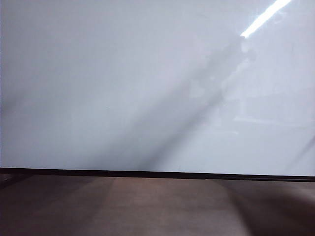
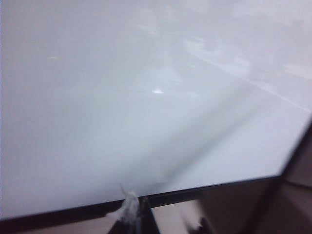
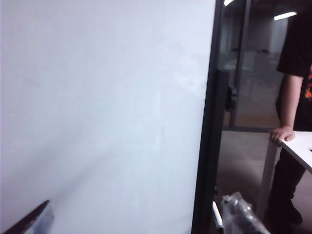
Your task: Reach to the right to find the marker pen, pick it up, and write the number 0 on the whiteboard.
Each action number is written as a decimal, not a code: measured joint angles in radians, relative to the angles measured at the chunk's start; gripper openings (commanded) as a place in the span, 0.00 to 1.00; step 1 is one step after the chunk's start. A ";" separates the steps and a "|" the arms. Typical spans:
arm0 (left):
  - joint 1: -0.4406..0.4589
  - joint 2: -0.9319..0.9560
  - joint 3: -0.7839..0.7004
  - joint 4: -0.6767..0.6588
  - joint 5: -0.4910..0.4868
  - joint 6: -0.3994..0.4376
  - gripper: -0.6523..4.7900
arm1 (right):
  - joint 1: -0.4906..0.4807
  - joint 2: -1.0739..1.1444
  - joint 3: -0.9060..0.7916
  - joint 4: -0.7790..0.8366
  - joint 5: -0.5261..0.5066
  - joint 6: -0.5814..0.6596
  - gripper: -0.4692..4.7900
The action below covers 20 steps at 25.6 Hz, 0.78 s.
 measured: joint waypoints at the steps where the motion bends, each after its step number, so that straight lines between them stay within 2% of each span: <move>1: -0.037 0.036 0.029 0.003 0.000 0.016 0.11 | -0.001 0.018 0.000 0.014 -0.005 -0.004 0.93; 6: -0.225 0.155 0.143 0.003 -0.005 0.130 0.11 | -0.070 0.130 -0.002 0.015 -0.068 -0.020 0.93; 10: -0.384 0.263 0.229 0.002 -0.032 0.173 0.11 | -0.208 0.260 -0.004 0.080 -0.169 -0.016 0.93; 14: -0.447 0.345 0.301 0.001 -0.047 0.179 0.11 | -0.298 0.383 -0.004 0.229 -0.219 0.002 0.93; 18: -0.463 0.434 0.364 0.007 -0.049 0.179 0.11 | -0.328 0.497 -0.002 0.372 -0.245 0.006 0.93; 20: -0.462 0.488 0.401 -0.043 -0.050 0.180 0.11 | -0.332 0.567 -0.002 0.428 -0.246 0.021 0.93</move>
